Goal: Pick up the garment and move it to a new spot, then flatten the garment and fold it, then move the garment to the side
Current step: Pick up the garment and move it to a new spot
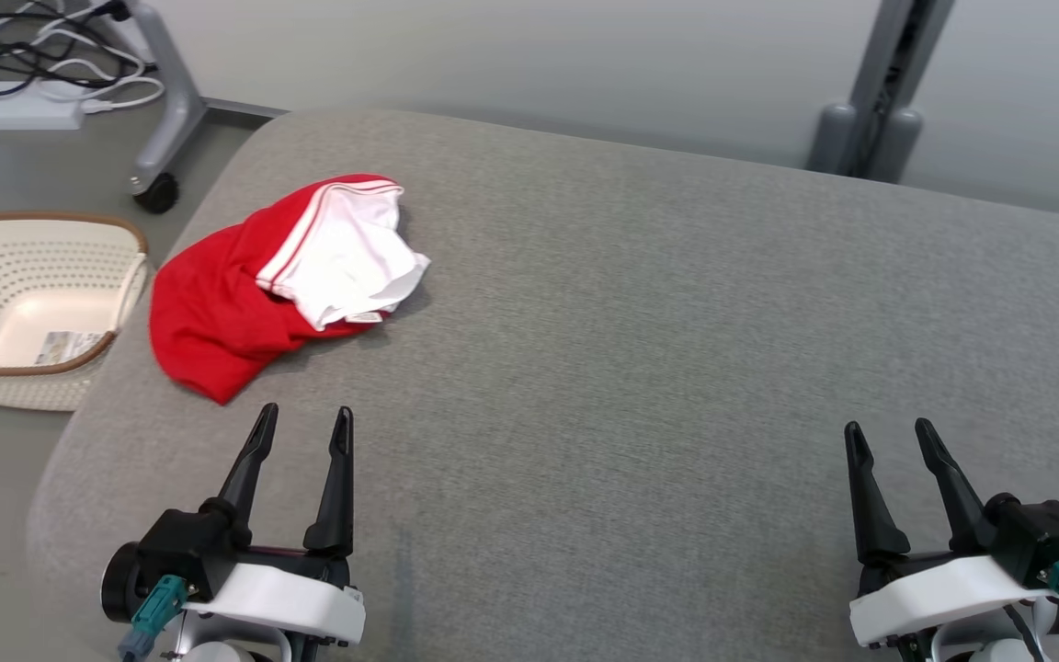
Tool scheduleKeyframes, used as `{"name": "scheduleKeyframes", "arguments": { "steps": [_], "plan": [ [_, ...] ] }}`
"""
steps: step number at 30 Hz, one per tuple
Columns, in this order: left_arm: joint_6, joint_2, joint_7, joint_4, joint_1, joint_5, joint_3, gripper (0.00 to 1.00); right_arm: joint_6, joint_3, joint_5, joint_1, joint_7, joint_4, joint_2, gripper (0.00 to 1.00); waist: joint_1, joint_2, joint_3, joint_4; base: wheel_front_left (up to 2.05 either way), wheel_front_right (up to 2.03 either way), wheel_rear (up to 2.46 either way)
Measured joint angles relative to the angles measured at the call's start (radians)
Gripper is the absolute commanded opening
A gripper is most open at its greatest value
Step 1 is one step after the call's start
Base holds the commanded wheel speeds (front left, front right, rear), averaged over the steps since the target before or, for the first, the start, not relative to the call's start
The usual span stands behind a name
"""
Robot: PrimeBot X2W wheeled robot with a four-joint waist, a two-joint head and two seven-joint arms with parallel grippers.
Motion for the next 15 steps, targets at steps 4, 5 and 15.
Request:
{"name": "scheduleKeyframes", "arguments": {
  "steps": [4, 5, 15],
  "plan": [
    [0.0, 0.0, 0.0, -0.002, 0.007, -0.001, -0.001, 1.0, 0.0, 0.01, 0.002, 0.001, 0.0, 0.001, -0.001, 1.0, 0.0, 0.0, -0.008, 0.044, 0.0, 0.0, 0.0],
    [0.001, 0.0, 0.0, -0.003, 0.01, -0.001, -0.002, 1.0, 0.0, 0.012, 0.002, 0.001, 0.0, 0.001, -0.001, 1.0, 0.0, 0.0, -0.01, 0.055, 0.0, 0.0, 0.0],
    [0.001, 0.0, 0.0, -0.007, 0.041, 0.0, 0.003, 1.0, 0.0, 0.044, 0.008, 0.002, 0.0, 0.007, 0.0, 1.0, 0.0, 0.0, -0.032, 0.13, 0.0, 0.0, 0.0]
  ]
}}
